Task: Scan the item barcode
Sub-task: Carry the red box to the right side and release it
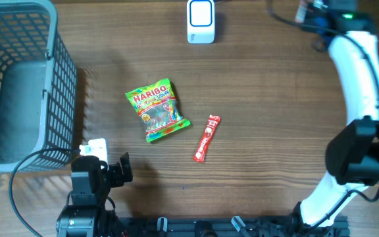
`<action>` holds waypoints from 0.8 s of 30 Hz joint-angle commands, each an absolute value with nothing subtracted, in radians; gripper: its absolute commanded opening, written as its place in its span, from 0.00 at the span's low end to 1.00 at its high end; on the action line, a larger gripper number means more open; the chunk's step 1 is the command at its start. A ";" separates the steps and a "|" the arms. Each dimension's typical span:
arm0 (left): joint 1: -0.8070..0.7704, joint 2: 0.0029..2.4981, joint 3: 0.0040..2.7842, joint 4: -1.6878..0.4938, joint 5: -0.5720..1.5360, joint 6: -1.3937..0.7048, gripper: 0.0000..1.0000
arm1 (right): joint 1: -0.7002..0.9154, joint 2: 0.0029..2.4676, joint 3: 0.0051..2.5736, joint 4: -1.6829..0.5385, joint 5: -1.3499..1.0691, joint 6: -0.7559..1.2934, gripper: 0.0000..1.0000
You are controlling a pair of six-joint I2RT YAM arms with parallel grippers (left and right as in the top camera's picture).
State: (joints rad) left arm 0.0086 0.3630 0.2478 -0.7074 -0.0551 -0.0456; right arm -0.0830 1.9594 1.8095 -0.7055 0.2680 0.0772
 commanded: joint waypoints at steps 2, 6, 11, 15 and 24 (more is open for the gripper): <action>0.013 0.361 0.244 -0.704 -0.065 -0.033 1.00 | -0.258 1.995 1.696 -0.680 0.353 0.084 0.04; 0.013 0.361 0.244 -0.704 -0.064 -0.033 1.00 | -0.414 2.007 1.560 -0.597 0.335 0.142 0.05; 0.013 0.361 0.244 -0.704 -0.065 -0.033 1.00 | -0.512 2.007 1.430 -0.476 0.152 0.133 0.05; 0.013 0.361 0.244 -0.704 -0.064 -0.033 1.00 | -0.507 2.002 1.423 -0.462 0.120 0.133 0.52; 0.013 0.361 0.244 -0.704 -0.065 -0.033 1.00 | -0.419 1.787 1.436 -0.527 -0.296 0.218 1.00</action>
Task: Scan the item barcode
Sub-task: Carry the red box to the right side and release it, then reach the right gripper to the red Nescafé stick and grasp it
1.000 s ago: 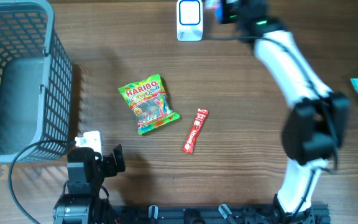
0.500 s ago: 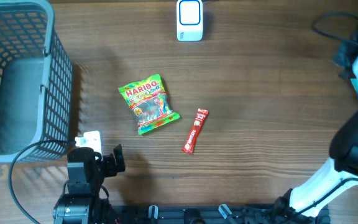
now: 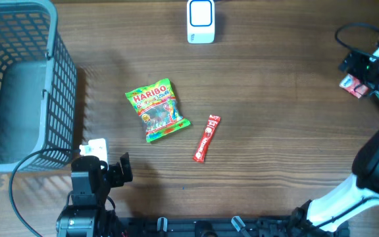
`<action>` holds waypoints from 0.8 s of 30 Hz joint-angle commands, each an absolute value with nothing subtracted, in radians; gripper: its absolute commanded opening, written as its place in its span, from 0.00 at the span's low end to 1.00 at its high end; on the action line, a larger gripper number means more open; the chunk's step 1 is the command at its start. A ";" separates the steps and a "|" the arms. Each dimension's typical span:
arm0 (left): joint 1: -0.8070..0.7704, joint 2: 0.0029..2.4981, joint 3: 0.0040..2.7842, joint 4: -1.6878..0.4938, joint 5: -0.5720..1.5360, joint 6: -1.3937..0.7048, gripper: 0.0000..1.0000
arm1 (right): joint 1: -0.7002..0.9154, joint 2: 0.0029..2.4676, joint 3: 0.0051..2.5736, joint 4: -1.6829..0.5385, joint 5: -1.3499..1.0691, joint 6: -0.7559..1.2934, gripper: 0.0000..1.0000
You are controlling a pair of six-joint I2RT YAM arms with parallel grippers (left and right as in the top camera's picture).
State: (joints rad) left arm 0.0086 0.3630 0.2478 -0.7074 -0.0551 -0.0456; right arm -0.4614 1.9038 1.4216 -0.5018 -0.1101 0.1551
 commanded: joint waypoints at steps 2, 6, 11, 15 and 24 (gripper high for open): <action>0.013 0.361 0.244 -0.704 -0.064 -0.033 1.00 | -0.368 1.724 1.436 -0.591 -0.315 0.220 0.99; 0.013 0.361 0.244 -0.704 -0.064 -0.033 1.00 | -0.275 1.639 1.436 -0.720 -0.208 0.229 1.00; 0.013 0.361 0.244 -0.704 -0.065 -0.033 1.00 | -0.218 1.554 1.431 -0.916 -0.218 0.235 0.96; 0.013 0.361 0.244 -0.704 -0.064 -0.033 1.00 | -0.214 1.428 1.431 -1.007 -0.343 0.234 0.96; 0.013 0.361 0.244 -0.704 -0.065 -0.033 1.00 | -0.214 1.083 1.426 -1.113 -0.358 0.205 1.00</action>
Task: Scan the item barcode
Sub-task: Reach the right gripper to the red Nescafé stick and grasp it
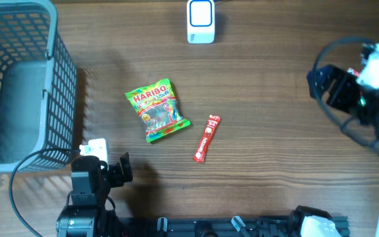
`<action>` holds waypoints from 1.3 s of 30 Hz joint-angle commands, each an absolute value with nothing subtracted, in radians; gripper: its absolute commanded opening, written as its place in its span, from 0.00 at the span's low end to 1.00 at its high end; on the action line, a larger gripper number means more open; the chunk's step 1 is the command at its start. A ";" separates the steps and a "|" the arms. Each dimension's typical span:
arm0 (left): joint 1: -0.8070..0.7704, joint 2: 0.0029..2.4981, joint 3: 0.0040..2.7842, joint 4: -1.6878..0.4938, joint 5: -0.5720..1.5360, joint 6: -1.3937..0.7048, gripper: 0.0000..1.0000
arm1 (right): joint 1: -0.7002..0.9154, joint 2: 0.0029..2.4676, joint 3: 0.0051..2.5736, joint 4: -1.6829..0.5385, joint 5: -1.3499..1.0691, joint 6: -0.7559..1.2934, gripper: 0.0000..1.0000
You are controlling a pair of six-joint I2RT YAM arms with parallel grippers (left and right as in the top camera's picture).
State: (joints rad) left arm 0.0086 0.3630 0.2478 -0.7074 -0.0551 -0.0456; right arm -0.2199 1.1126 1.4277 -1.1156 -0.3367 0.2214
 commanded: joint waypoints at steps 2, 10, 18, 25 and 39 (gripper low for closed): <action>0.013 0.361 0.244 -0.704 -0.065 -0.033 1.00 | -0.214 1.090 1.402 -1.107 -0.361 0.222 0.94; 0.013 0.361 0.244 -0.704 -0.065 -0.033 1.00 | -0.049 1.268 1.197 -1.086 -0.377 0.347 0.84; 0.013 0.361 0.244 -0.704 -0.065 -0.033 1.00 | 0.439 1.588 1.154 -0.841 -0.390 0.556 0.74; 0.013 0.361 0.244 -0.704 -0.065 -0.033 1.00 | 0.626 1.830 1.154 -0.805 -0.224 0.849 0.70; 0.013 0.361 0.244 -0.704 -0.065 -0.033 1.00 | 0.653 1.932 1.154 -0.744 -0.104 0.953 0.39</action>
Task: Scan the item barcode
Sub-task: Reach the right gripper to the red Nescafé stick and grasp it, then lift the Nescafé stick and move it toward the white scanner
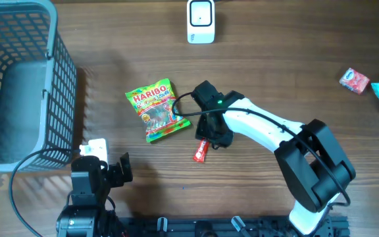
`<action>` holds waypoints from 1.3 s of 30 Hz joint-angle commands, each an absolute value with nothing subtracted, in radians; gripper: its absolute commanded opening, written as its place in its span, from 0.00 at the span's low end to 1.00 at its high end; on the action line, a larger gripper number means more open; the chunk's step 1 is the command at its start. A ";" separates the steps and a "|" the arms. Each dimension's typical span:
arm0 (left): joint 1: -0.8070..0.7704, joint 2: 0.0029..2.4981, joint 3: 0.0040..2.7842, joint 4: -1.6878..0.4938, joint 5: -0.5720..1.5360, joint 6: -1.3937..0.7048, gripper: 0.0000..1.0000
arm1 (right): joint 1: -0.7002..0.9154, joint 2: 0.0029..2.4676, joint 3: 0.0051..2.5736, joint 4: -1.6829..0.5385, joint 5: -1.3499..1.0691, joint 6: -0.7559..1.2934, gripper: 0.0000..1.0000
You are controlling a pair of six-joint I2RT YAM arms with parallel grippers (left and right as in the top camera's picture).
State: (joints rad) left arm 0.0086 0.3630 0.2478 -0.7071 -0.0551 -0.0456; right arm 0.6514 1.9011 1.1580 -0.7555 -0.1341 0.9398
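A red stick packet [200, 151] lies at the table's middle; only its lower end shows. My right gripper [214, 133] is down over its upper part, the arm stretched in from the lower right; its fingers are hidden under the wrist. A green Haribo bag [156, 110] lies just left of the gripper. The white barcode scanner [201, 21] stands at the far edge, at mid-width. My left gripper [121, 168] rests at the near left, away from all items.
A grey mesh basket [18, 85] fills the far left. A pink packet [354, 79] and a teal packet lie at the right edge. A cable loops from the basket to the left arm.
The right arm has moved from the right side of the table to the middle, and its gripper is now down on the red stick packet. The left arm has not moved.
The right arm first reached to the far right corner. Then its gripper was near the pink packet at the right edge, then further in over the right side. Now it sits on the red stick. Haribo bag, stick and scanner have stayed in place.
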 commanded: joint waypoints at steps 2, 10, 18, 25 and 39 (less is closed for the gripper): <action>0.013 0.361 0.244 -0.704 -0.065 -0.033 1.00 | 0.653 1.932 1.154 -0.743 -0.132 0.953 0.20; 0.013 0.361 0.244 -0.704 -0.065 -0.033 1.00 | 0.575 1.929 1.225 -0.698 -0.764 0.551 0.04; 0.013 0.361 0.244 -0.704 -0.065 -0.033 1.00 | 0.382 1.928 1.229 -0.604 -1.621 0.433 0.04; 0.013 0.361 0.244 -0.704 -0.065 -0.033 1.00 | 0.334 1.928 1.228 -0.441 -1.621 0.823 0.04; 0.013 0.361 0.244 -0.704 -0.064 -0.033 1.00 | 0.329 1.928 1.228 0.071 -1.621 0.703 0.04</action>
